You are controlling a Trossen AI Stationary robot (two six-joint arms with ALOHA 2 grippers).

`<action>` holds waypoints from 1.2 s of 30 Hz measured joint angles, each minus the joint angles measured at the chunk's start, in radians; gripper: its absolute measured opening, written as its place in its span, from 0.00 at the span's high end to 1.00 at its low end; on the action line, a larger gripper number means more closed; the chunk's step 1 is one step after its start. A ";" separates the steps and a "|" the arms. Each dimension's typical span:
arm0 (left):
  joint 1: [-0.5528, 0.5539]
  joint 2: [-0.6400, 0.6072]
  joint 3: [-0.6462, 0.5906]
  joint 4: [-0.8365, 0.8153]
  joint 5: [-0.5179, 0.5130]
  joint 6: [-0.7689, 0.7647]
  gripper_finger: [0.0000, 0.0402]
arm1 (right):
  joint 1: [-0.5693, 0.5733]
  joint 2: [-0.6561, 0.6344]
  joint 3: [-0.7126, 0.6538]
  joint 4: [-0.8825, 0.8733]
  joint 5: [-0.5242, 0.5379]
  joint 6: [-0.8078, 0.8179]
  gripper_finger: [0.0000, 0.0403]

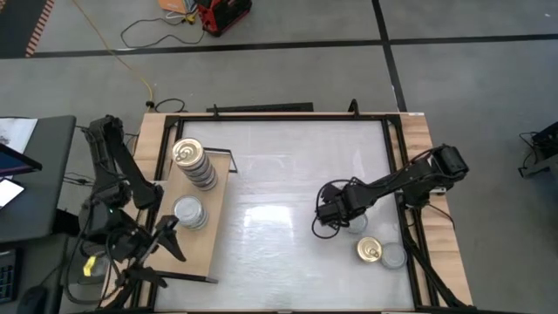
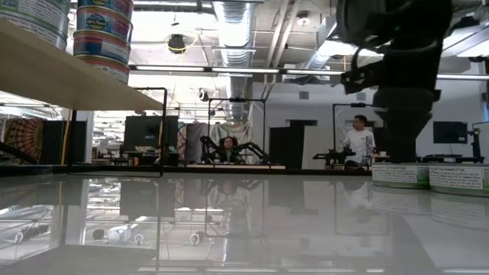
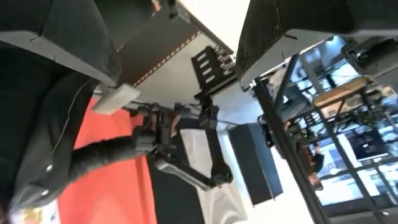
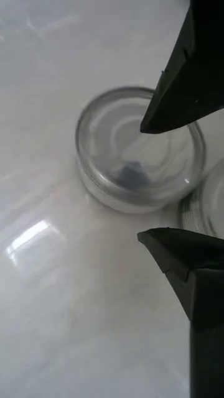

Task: Stack canned seafood by type on shelf
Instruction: Stack the green tuna can on top of the green tuna can on the shelf

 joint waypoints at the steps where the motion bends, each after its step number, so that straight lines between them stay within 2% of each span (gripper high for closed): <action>1: 0.000 0.012 0.000 0.010 -0.013 0.003 0.24 | -0.008 0.000 0.000 0.004 0.000 0.000 0.28; 8: 0.000 0.065 0.000 0.054 -0.089 -0.004 0.24 | -0.015 0.000 0.000 0.029 -0.003 0.000 0.28; 13: 0.000 0.067 0.000 0.065 -0.139 -0.013 0.24 | 0.017 0.060 0.003 0.034 -0.002 -0.004 0.34; 17: 0.000 0.068 0.000 0.066 -0.150 -0.016 0.24 | 0.038 0.140 0.008 0.006 0.024 -0.029 0.42; 22: 0.000 0.068 0.000 0.065 -0.156 -0.017 0.24 | 0.065 0.215 0.034 -0.080 0.072 0.026 0.59; 25: 0.000 0.068 0.000 0.065 -0.164 -0.013 0.24 | 0.090 0.247 0.079 -0.139 0.089 0.037 0.70; 28: 0.000 0.068 0.000 0.064 -0.168 -0.013 0.24 | 0.106 0.245 0.113 -0.121 0.090 0.026 0.79; 31: 0.000 0.068 0.000 0.062 -0.168 -0.017 0.24 | 0.105 0.245 0.127 -0.111 0.088 0.022 0.84; 36: 0.000 0.068 0.000 0.056 -0.168 -0.028 0.24 | 0.103 0.243 0.141 -0.054 0.089 -0.003 0.86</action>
